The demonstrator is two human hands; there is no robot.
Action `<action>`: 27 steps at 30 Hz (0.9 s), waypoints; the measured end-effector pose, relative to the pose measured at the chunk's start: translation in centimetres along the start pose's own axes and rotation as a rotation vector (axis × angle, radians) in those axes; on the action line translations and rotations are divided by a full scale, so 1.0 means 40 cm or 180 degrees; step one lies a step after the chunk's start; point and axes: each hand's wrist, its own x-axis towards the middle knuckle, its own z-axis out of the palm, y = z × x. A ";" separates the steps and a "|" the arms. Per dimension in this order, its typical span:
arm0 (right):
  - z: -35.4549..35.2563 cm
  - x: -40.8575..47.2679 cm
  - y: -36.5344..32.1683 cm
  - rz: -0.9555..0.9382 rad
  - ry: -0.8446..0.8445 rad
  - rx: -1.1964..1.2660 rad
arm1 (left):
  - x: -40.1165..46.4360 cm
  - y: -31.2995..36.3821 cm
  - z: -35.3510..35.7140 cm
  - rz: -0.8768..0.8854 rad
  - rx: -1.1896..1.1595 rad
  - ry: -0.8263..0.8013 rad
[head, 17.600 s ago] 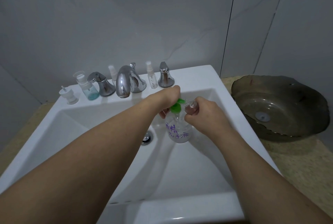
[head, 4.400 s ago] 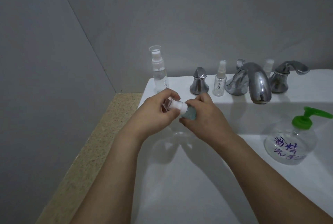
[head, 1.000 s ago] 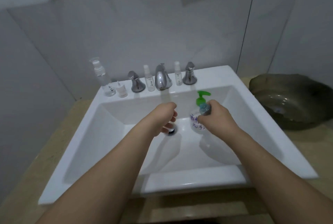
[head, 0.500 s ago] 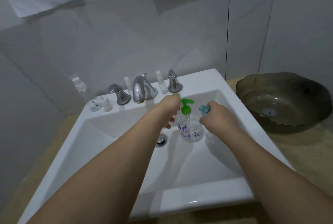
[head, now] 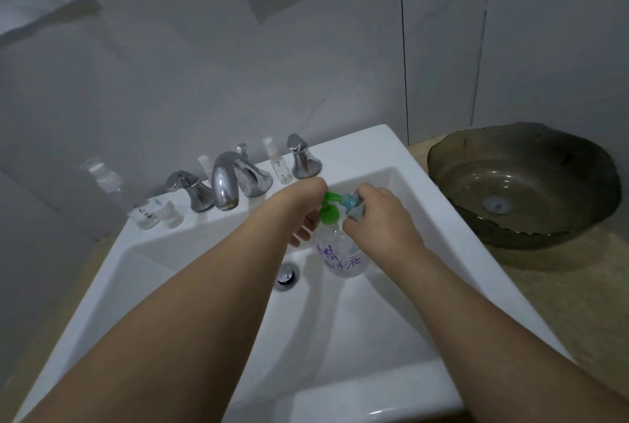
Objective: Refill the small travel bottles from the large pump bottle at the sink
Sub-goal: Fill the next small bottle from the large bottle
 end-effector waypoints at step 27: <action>0.018 -0.002 -0.013 0.0044 -0.0138 0.0209 | -0.029 0.040 0.024 -0.0324 0.0041 -0.0077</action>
